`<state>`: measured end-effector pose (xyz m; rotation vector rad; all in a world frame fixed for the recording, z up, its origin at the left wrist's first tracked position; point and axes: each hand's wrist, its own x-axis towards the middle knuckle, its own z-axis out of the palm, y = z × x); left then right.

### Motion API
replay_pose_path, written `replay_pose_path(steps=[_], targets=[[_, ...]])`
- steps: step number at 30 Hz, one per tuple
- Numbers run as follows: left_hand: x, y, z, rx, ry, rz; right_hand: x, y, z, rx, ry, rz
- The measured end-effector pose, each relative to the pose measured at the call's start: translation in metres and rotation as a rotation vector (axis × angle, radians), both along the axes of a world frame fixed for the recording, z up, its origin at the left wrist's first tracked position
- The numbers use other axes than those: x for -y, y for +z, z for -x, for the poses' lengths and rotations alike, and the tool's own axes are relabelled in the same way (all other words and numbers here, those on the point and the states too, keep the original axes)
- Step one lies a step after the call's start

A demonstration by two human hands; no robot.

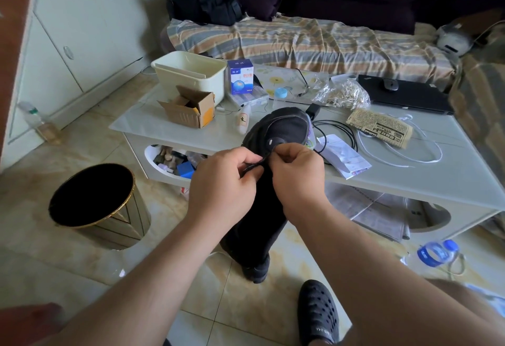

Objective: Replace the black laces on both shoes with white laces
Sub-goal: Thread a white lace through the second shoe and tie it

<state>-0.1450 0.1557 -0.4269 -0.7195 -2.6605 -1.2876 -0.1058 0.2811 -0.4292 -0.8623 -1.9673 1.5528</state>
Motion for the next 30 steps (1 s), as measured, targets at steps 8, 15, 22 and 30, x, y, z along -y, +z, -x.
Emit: replay_pose_path(steps=[8,15,22,30], targets=[[0.003,-0.006,-0.003,-0.057,-0.011,-0.048,0.002,0.014,-0.005,-0.155,0.086,0.182],[0.002,-0.008,-0.004,-0.107,0.029,-0.144,0.006,0.014,-0.009,-0.103,0.18,-0.037],[0.002,-0.004,-0.015,0.065,0.032,-0.234,0.007,0.013,-0.008,-0.069,0.192,-0.237],[0.0,-0.005,-0.013,0.043,-0.117,-0.116,0.012,0.007,-0.011,0.017,0.205,-0.413]])
